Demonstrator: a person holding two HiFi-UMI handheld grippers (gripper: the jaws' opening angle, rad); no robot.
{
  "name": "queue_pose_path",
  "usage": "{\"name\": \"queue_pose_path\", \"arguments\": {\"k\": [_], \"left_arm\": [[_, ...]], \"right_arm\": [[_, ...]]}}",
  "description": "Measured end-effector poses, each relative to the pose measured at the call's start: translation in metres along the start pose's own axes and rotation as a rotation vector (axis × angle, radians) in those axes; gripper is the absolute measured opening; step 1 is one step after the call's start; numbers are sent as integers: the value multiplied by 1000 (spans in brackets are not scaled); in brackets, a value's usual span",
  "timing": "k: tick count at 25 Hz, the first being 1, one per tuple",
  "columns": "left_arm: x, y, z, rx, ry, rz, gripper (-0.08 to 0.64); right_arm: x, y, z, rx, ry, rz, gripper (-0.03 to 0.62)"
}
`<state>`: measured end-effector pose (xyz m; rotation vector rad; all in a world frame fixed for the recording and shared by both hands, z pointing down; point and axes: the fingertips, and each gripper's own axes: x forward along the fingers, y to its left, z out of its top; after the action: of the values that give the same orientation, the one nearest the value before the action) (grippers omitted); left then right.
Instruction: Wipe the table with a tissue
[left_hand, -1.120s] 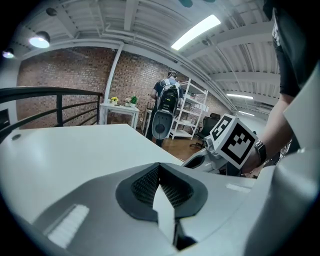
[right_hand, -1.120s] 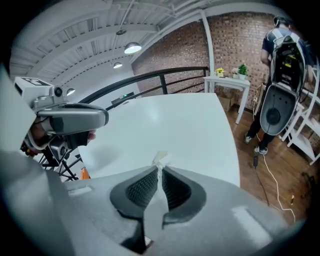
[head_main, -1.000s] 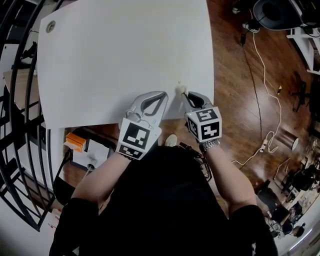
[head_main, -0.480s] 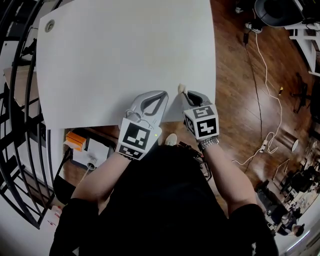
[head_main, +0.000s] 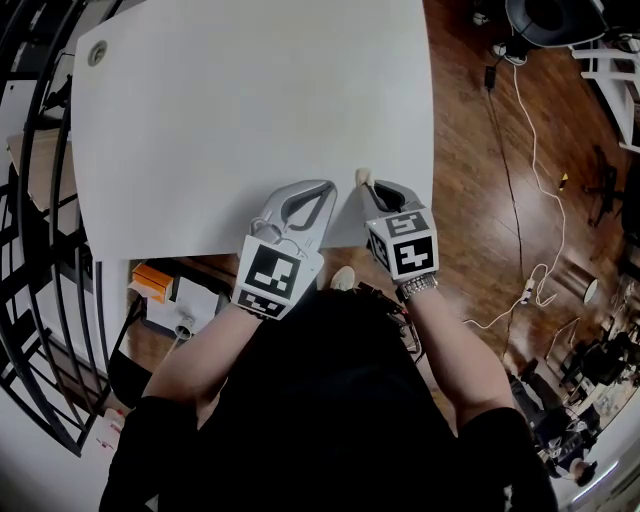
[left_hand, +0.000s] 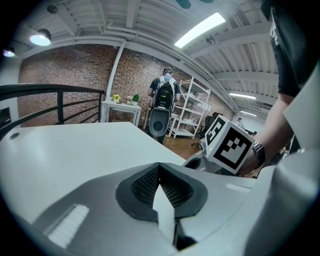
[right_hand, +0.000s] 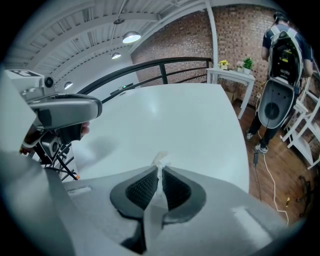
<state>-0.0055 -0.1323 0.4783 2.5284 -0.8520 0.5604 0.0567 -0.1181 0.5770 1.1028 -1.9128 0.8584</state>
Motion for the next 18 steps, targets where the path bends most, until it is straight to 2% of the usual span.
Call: {"name": "queue_pose_path", "arguments": {"k": [18], "left_arm": [[-3,12,1,-7,-5,23,11]], "right_arm": [[11,2,13,-18,-6,15,14]]}}
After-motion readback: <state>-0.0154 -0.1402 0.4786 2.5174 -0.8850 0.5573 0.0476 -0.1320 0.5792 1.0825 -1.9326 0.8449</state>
